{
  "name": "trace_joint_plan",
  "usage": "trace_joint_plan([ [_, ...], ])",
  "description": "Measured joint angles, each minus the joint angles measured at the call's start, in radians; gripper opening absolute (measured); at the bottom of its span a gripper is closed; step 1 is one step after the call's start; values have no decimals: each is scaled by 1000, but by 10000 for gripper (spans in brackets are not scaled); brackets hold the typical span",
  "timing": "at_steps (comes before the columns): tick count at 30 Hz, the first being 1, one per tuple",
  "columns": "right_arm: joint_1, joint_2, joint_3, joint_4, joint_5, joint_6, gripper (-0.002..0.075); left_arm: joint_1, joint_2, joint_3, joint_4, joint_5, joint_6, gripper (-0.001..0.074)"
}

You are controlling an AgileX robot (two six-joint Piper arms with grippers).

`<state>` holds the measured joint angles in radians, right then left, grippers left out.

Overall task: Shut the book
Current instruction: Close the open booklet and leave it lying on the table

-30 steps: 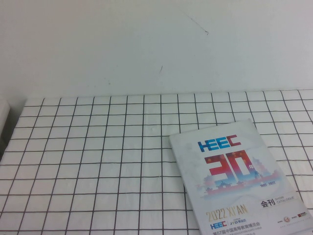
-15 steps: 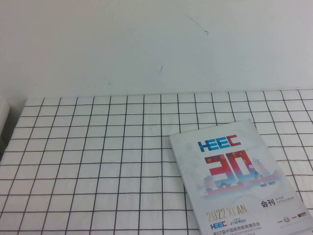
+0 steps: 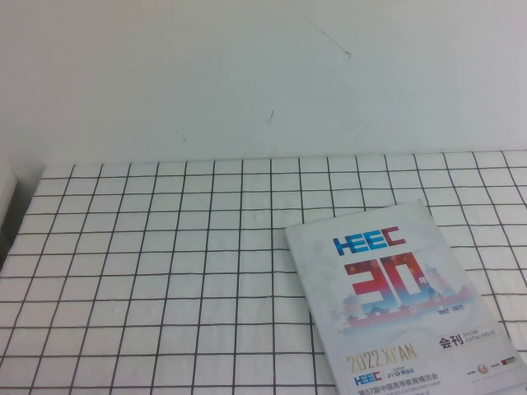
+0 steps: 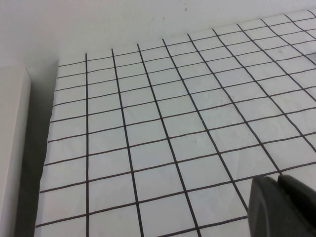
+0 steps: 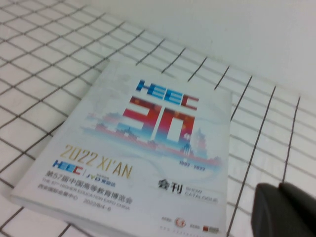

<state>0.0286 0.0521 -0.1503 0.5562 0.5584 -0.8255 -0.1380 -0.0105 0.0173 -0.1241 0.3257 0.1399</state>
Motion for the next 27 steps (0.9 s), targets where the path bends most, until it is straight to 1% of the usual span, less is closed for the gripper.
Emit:
trace_joint_plan([
  [3,0,-56,14,-2,-37,0,-3,0,0,0,0,0,0,-4],
  [12,-2,-64,120,-6,-306,-1,-3,0,-2,0,0,2,0,-4],
  [15,-2,-64,142,-6,-360,-1,-3,0,-2,-1,0,2,0,-4],
  [20,-2,-64,177,1,-385,11,-3,0,-2,-1,0,2,0,-4],
  [22,-2,-64,177,-39,-383,91,-3,0,-2,-1,0,2,0,-4],
  [27,-2,-64,177,-364,-295,462,-3,0,-2,-1,0,2,0,-4],
])
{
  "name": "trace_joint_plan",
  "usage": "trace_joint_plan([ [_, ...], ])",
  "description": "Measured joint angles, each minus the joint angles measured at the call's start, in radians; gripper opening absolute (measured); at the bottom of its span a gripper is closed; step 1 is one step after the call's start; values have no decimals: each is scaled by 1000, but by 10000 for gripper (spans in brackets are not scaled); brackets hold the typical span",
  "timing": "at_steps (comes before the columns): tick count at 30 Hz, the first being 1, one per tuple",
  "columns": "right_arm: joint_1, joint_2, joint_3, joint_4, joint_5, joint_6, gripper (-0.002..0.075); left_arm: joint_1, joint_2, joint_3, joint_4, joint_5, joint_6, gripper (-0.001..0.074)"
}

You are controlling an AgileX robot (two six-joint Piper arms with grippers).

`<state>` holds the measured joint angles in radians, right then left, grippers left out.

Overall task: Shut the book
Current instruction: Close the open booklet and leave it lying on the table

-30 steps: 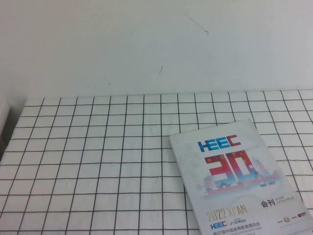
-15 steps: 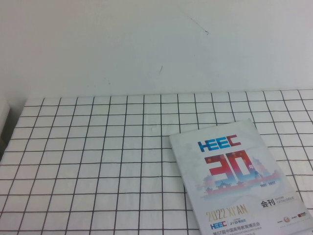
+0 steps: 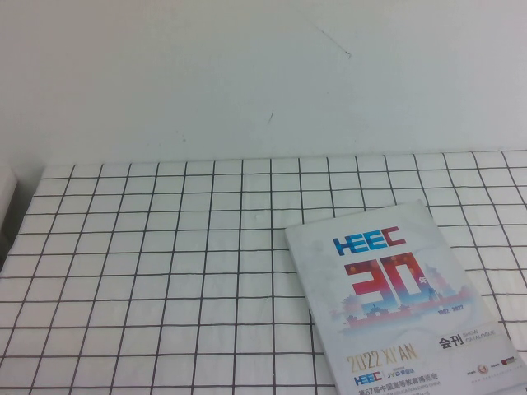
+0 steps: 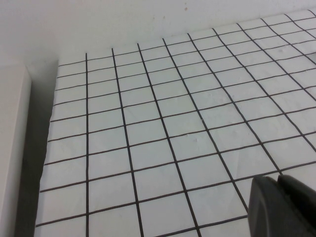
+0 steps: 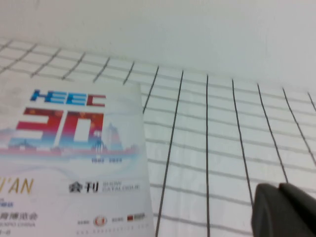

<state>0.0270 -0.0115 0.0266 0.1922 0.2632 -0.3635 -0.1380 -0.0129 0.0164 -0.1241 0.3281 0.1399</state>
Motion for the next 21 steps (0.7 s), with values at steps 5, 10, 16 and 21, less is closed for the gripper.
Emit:
trace_joint_plan([
  [5,0,0,-3,-104,81,146,-3,0,0,0,0,1,0,-4],
  [10,0,0,-6,-117,92,158,-3,0,0,0,0,2,0,-4],
  [16,0,0,-6,-117,92,158,-3,0,0,0,0,2,0,-4],
  [21,0,0,-6,-117,92,158,-3,0,0,0,0,2,0,-3],
])
